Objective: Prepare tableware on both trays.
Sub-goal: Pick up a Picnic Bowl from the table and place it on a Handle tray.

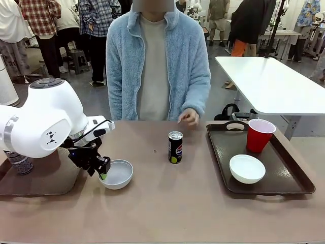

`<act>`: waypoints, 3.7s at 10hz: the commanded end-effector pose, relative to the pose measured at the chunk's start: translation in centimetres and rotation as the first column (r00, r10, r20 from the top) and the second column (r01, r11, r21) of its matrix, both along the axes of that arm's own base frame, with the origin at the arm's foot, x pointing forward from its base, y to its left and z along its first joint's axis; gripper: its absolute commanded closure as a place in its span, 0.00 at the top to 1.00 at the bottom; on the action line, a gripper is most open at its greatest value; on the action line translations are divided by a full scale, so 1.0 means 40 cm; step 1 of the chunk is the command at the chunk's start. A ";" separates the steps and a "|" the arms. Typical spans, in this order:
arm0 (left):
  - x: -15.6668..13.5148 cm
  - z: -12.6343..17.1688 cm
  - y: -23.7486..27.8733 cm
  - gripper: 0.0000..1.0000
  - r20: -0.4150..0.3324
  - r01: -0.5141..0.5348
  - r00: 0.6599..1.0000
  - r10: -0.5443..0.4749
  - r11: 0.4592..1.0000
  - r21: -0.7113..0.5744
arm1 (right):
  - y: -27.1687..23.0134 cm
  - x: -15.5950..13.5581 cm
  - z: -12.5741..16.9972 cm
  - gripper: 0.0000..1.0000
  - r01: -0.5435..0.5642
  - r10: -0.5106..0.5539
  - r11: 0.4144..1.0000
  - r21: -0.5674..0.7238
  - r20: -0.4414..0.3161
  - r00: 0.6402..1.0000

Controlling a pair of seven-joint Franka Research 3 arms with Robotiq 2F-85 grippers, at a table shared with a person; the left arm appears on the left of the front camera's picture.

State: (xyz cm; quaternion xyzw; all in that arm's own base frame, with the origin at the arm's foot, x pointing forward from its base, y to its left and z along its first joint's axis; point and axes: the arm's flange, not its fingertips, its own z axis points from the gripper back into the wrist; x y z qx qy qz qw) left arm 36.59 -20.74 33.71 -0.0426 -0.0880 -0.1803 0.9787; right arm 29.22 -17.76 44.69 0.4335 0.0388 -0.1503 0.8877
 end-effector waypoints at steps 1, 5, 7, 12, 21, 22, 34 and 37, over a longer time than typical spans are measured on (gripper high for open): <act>-0.050 -0.011 0.020 0.00 0.002 -0.009 1.000 0.009 0.999 -0.030 | 0.000 0.000 0.000 1.00 0.000 0.000 1.000 0.001 0.000 1.000; -0.055 0.006 0.023 0.00 -0.013 -0.005 1.000 0.005 0.999 -0.041 | 0.000 0.000 0.000 1.00 0.000 0.000 1.000 0.001 0.000 1.000; -0.079 0.057 0.031 0.00 -0.072 -0.024 0.997 0.020 0.998 -0.055 | 0.000 0.000 0.000 1.00 0.000 0.000 1.000 0.001 0.000 1.000; -0.161 0.299 0.104 0.00 -0.019 -0.012 1.000 0.010 0.991 -0.132 | 0.000 0.000 0.000 1.00 0.000 0.000 1.000 0.001 0.000 1.000; -0.046 0.352 0.466 0.00 0.098 -0.273 0.954 0.282 0.957 -0.097 | 0.000 0.000 0.000 1.00 0.000 0.000 1.000 0.001 0.000 1.000; -0.040 0.316 0.479 0.00 0.104 -0.301 0.945 0.310 0.949 -0.094 | 0.000 0.000 0.000 1.00 0.000 0.000 1.000 0.001 0.000 1.000; -0.030 -0.014 0.481 0.00 -0.017 -0.359 0.932 0.362 0.928 0.099 | 0.000 0.000 0.000 1.00 0.000 0.000 1.000 0.001 0.000 1.000; -0.037 -0.019 0.474 0.62 -0.043 -0.331 0.941 0.336 0.940 0.084 | 0.000 0.000 0.000 1.00 0.000 0.000 1.000 0.001 0.000 1.000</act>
